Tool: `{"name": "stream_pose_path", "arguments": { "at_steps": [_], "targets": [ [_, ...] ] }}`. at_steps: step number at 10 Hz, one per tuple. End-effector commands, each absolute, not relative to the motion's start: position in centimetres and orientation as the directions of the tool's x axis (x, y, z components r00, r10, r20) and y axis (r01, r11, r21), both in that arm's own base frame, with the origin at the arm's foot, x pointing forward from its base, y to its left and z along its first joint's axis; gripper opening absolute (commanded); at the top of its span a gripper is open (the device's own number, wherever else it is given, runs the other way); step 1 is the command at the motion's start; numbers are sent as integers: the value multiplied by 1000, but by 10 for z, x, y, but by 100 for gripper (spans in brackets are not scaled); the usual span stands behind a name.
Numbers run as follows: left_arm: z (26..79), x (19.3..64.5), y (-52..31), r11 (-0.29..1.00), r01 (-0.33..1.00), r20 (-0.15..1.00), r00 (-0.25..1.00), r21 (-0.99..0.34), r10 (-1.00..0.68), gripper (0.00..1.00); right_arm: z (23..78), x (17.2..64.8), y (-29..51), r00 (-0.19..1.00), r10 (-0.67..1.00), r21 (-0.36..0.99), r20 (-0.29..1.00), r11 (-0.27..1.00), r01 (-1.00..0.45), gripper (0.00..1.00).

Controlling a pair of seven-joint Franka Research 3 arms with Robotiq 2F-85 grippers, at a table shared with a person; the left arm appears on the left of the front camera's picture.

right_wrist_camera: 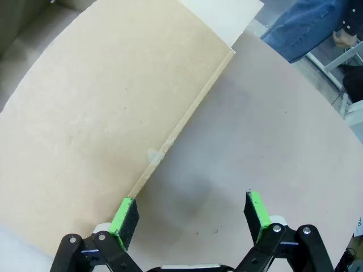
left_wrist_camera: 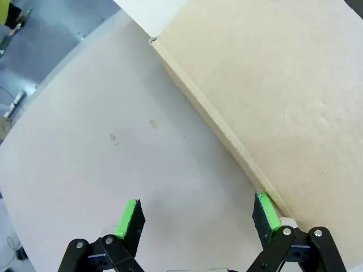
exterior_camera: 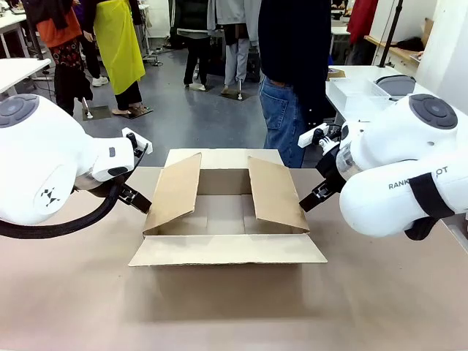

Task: Pack the gift set into the box.
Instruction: Place both hands on the side flaps of the Package Box and spread them outward.

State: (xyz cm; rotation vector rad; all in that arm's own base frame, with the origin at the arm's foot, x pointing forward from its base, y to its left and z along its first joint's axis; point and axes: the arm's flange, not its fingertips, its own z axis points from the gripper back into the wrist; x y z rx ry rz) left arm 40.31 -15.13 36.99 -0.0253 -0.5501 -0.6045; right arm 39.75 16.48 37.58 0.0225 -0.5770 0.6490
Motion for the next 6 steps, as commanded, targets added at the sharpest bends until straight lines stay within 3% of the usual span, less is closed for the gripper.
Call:
{"name": "stream_pose_path", "arguments": {
  "at_steps": [1,6],
  "targets": [
    [370,403,-152,827,547,498,684,135,-533,100,376,397,165,646,564,-155,514,802,-576,100],
    [370,403,-152,827,547,498,684,135,-533,100,376,397,165,646,564,-155,514,802,-576,100]
  ]
}}
